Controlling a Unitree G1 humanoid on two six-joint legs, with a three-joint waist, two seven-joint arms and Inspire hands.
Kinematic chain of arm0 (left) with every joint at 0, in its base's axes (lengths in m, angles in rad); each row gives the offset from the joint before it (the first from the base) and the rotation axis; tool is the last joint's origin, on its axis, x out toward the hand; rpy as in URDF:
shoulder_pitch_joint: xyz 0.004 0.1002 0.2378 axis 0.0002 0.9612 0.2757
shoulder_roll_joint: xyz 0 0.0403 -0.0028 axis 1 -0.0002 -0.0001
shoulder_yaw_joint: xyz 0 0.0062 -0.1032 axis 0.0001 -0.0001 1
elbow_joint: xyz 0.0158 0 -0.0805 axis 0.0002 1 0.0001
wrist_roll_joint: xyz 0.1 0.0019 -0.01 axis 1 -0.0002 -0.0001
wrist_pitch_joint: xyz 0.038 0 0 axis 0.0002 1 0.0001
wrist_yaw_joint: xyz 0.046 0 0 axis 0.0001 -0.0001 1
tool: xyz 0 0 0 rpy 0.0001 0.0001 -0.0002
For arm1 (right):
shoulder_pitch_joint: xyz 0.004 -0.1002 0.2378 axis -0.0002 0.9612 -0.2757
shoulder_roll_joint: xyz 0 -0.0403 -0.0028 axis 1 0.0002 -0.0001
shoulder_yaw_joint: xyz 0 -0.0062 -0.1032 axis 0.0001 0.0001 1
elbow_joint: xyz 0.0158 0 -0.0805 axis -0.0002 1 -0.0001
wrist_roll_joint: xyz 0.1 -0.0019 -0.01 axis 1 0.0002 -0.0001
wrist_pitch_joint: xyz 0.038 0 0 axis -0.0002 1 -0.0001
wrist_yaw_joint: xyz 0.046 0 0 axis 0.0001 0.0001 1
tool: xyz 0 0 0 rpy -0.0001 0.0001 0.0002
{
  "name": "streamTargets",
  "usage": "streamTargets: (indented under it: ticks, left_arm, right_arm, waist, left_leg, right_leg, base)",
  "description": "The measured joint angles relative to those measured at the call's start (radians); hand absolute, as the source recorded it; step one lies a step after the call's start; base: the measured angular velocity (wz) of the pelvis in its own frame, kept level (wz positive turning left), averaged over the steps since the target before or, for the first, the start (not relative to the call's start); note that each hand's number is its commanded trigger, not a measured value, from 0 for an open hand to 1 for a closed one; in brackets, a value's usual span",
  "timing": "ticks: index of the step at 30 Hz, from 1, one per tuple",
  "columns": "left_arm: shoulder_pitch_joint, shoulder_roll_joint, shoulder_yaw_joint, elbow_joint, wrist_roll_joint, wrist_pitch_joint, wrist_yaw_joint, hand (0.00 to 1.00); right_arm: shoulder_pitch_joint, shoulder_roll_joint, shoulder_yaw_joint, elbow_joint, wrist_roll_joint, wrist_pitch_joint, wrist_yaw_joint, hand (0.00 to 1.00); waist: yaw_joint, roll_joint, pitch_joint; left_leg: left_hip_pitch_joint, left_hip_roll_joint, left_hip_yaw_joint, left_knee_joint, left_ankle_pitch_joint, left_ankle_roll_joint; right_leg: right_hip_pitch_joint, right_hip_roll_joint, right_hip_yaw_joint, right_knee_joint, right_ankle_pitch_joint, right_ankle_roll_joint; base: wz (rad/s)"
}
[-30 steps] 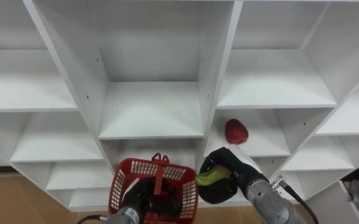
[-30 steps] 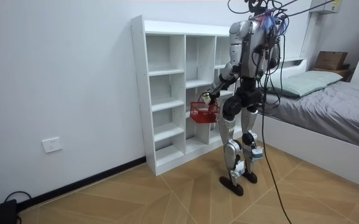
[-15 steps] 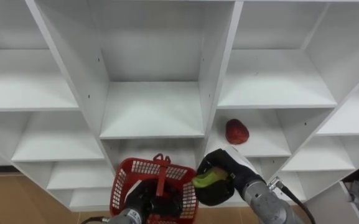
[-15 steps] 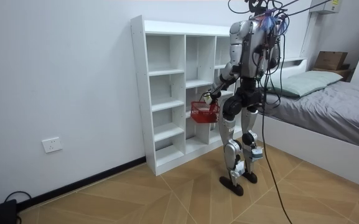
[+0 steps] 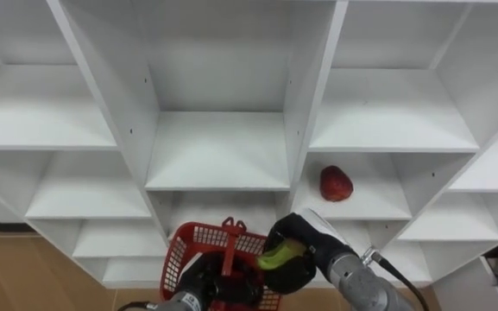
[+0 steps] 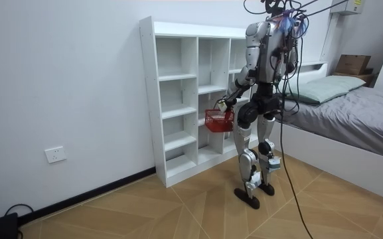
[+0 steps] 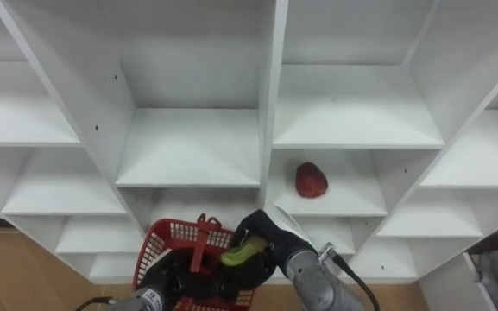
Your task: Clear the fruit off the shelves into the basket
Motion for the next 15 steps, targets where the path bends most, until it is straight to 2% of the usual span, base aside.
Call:
streamTargets:
  ticks: [8,15]
  left_arm:
    - [0.000,0.004,0.000,0.000,0.000,0.001,0.000,1.00]
    - [0.000,0.006,0.000,0.000,0.000,0.001,0.000,1.00]
  right_arm:
    - [-0.012,0.002,0.013,0.007,0.007,-0.002,-0.024,1.00]
    - [-0.039,0.004,0.018,0.118,0.027,-0.005,-0.080,1.00]
  waist:
    - [0.001,0.000,-0.0005]
    - [0.002,-0.002,-0.0020]
  left_leg:
    - [0.001,0.000,0.000,0.000,0.000,0.000]
    - [-0.002,0.000,-0.002,0.003,0.000,0.000]
  right_leg:
    - [0.001,0.000,0.000,0.000,0.000,0.000]
    - [0.001,-0.001,-0.010,-0.001,0.000,0.000]
  base:
    - [0.00]
    - [0.00]
